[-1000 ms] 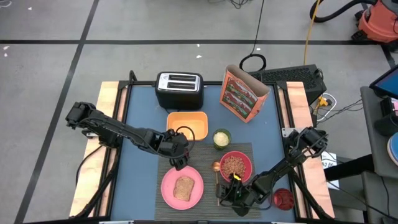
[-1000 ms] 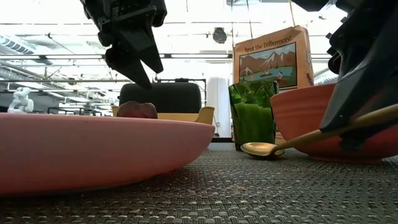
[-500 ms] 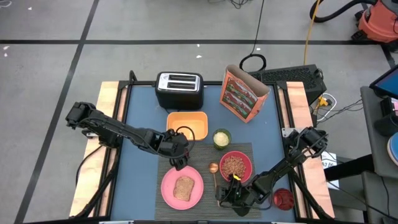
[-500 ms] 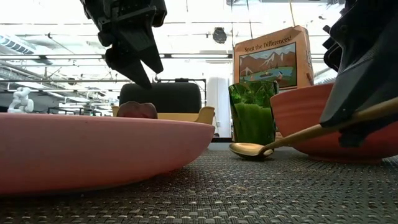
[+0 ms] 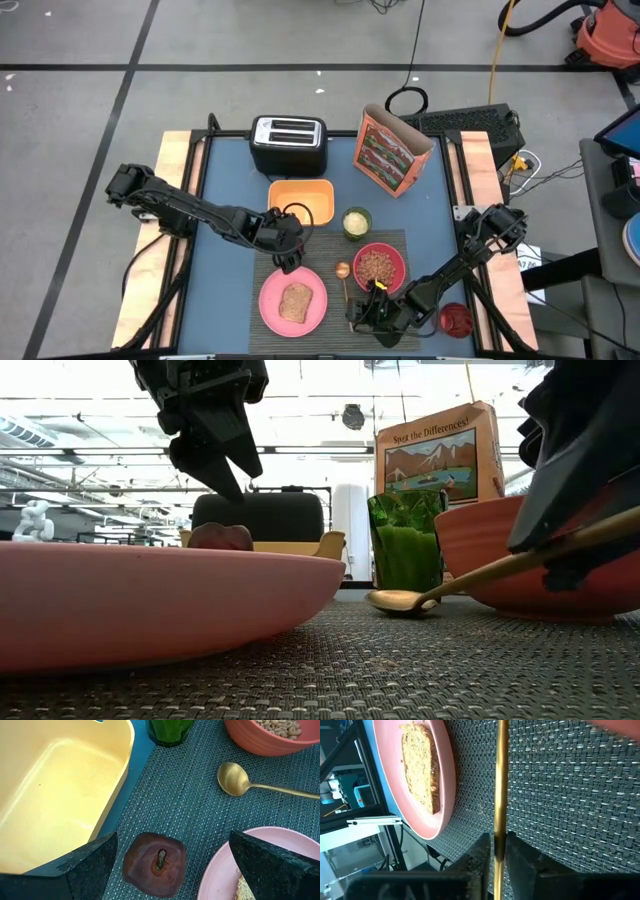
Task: Arrange a breakfast setting
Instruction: Put the gold spoon on the gray table mat to the right of the pink plate, then return to Home Position
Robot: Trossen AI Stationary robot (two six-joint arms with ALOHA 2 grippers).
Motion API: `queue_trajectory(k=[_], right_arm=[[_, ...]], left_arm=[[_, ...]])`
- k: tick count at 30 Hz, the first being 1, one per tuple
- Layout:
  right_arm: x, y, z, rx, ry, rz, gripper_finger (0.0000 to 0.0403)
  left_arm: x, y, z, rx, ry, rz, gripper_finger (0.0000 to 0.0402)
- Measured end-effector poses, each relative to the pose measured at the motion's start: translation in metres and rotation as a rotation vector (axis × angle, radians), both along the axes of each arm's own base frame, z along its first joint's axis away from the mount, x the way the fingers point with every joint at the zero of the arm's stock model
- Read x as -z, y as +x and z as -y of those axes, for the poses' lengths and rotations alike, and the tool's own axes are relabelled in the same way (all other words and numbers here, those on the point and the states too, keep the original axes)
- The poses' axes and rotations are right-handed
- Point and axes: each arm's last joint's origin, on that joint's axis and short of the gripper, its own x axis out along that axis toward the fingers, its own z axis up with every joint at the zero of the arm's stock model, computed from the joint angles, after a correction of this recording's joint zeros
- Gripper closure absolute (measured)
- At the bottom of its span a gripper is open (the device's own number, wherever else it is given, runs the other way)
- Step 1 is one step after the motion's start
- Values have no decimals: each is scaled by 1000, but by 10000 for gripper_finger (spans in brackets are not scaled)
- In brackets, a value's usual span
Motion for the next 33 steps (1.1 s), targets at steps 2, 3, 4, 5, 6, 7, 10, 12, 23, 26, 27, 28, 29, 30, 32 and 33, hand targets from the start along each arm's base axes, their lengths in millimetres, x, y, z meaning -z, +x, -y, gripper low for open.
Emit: queue_trajectory(k=[2, 3, 4, 5, 6, 7, 10, 12, 23, 26, 27, 28, 29, 30, 32, 33], right_arm=[[0, 0, 0, 1, 1, 1, 343], [0, 0, 0, 1, 1, 2, 336], [0, 1, 0, 2, 3, 4, 330], [0, 1, 0, 3, 4, 6, 324], [-1, 1, 1, 4, 4, 7, 319], [-1, 1, 1, 5, 4, 7, 315], [-1, 2, 1, 6, 4, 7, 307], [-1, 2, 1, 6, 4, 8, 306], [-1, 2, 1, 7, 3, 8, 305], [-1, 2, 1, 0, -2, 11, 305], [-1, 2, 1, 0, -2, 13, 305], [-1, 2, 1, -1, -1, 14, 306], [-1, 2, 1, -6, -6, 16, 307], [-1, 2, 0, -16, -15, 20, 309], [-2, 3, 0, -36, -27, 31, 315], [-2, 3, 0, -43, -32, 35, 318]], left_arm=[[0, 0, 0, 0, 0, 0, 14], [0, 0, 0, 0, 0, 0, 14], [0, 0, 0, 0, 0, 0, 14], [0, 0, 0, 0, 0, 0, 14], [0, 0, 0, 0, 0, 0, 14], [0, 0, 0, 0, 0, 0, 14], [0, 0, 0, 0, 0, 0, 14], [0, 0, 0, 0, 0, 0, 14], [0, 0, 0, 0, 0, 0, 14], [0, 0, 0, 1, 13, 2, 14], [0, 0, 0, 3, 24, 3, 14], [0, 0, 0, 8, 31, 3, 14], [0, 0, 0, 7, 34, 4, 14], [0, 0, 0, 7, 34, 6, 14], [-1, 1, 0, 9, 33, 17, 14], [-1, 2, 1, 10, 31, 26, 14]])
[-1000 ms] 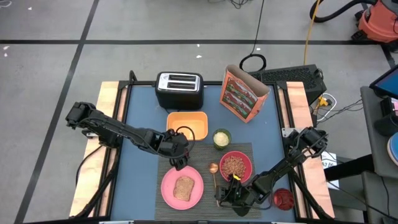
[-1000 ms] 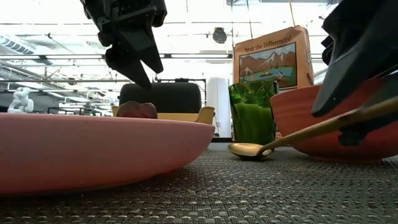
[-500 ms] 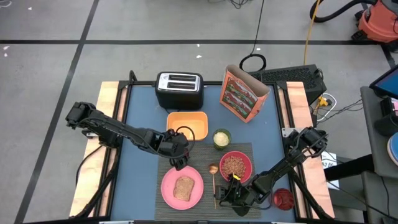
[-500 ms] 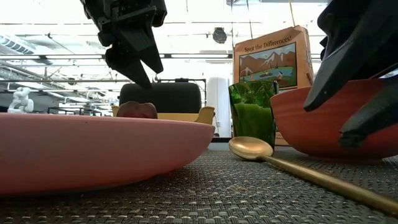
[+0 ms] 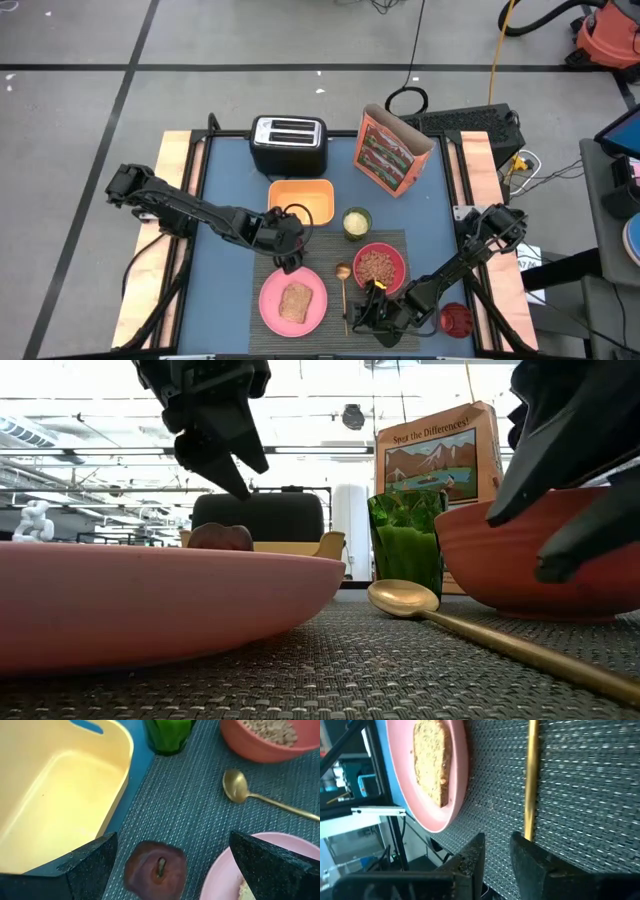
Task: Arrange a breakfast setting
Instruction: Return to Home Position
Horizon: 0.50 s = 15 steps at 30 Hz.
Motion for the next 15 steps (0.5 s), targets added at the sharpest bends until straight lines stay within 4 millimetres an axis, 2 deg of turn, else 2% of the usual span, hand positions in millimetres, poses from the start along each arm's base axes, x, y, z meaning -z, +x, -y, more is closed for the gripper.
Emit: queue_trajectory(k=[5, 15], right_arm=[[-7, 0, -2, -37, -11, 33, 332], [-53, -10, 8, -153, -102, 115, 339]], left_arm=[[-2, 3, 2, 23, 4, 39, 14], [-3, 1, 10, 90, 32, 42, 14]])
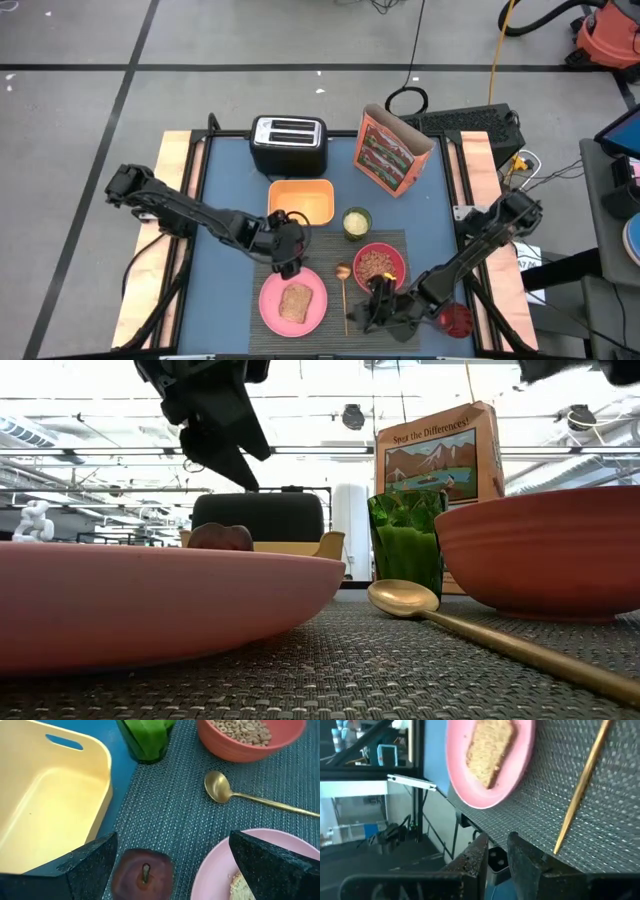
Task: Arrange a breakfast setting
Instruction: Return to Home Position
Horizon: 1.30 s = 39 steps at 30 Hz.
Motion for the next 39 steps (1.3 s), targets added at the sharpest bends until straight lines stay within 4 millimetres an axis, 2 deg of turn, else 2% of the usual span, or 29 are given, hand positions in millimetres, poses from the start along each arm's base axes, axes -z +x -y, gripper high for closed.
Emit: queue_trajectory(k=[7, 17, 23, 29, 33, 39], right_arm=[[-45, -16, 15, -94, -95, 83, 340], [-112, -46, 53, -256, -352, 274, 340], [-146, -65, 75, -363, -580, 432, 339], [-172, -86, 93, -470, -878, 587, 339], [-186, -100, 104, -504, -1030, 663, 339], [-201, -116, 119, -473, -1058, 729, 339]], left_arm=[[-18, -13, 6, 60, 6, 46, 14], [-69, -50, 7, 187, 32, 199, 14], [-99, -88, 1, 241, 118, 267, 14], [-120, -133, -9, 202, 183, 345, 14], [-116, -160, -15, 189, 222, 392, 14], [-76, -186, -26, 155, 246, 462, 14]])
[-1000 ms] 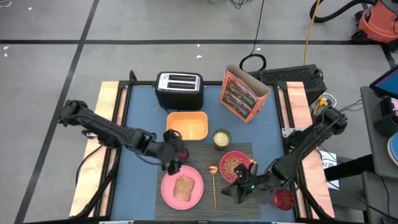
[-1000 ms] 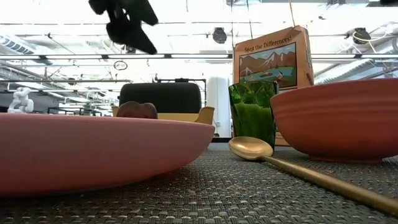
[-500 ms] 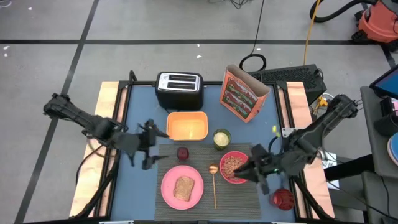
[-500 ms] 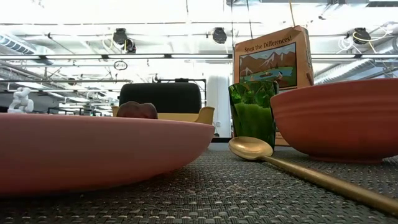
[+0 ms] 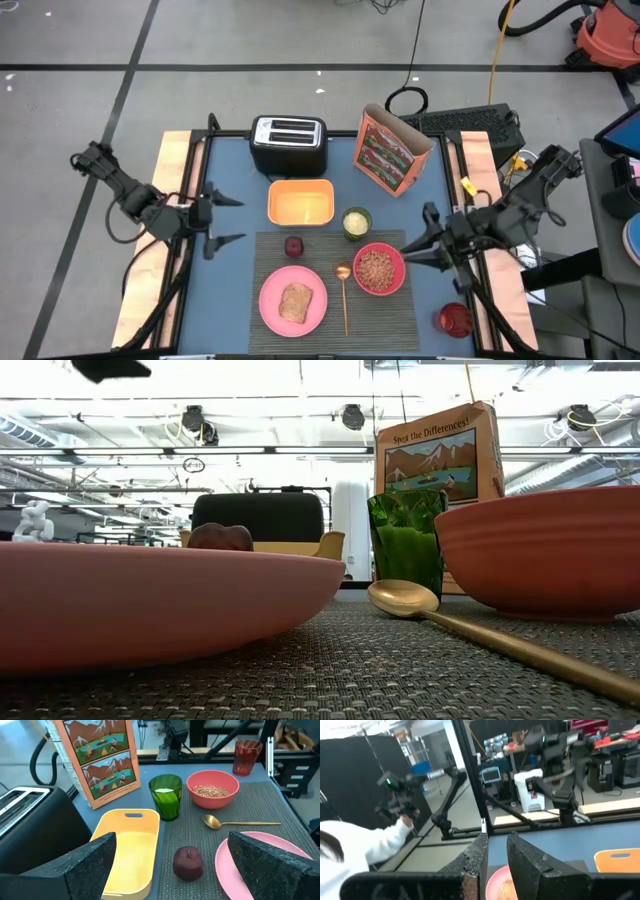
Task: Arrange a breakfast setting
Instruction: Return to Home Position
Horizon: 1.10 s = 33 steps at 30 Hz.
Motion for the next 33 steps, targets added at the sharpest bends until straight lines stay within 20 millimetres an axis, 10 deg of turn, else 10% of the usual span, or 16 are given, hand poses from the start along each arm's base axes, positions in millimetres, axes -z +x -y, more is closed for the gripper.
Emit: queue_trajectory(k=[16, 23, 33], right_arm=[[6, -12, 34, 193, -101, -92, 339], [8, -9, 45, 240, -190, -68, 339], [67, 3, 69, 151, -113, 71, 339]], left_arm=[[95, -19, -24, -43, 77, 333, 14], [111, -20, -42, -213, 83, 562, 14], [114, -18, -70, -492, 101, 586, 14]])
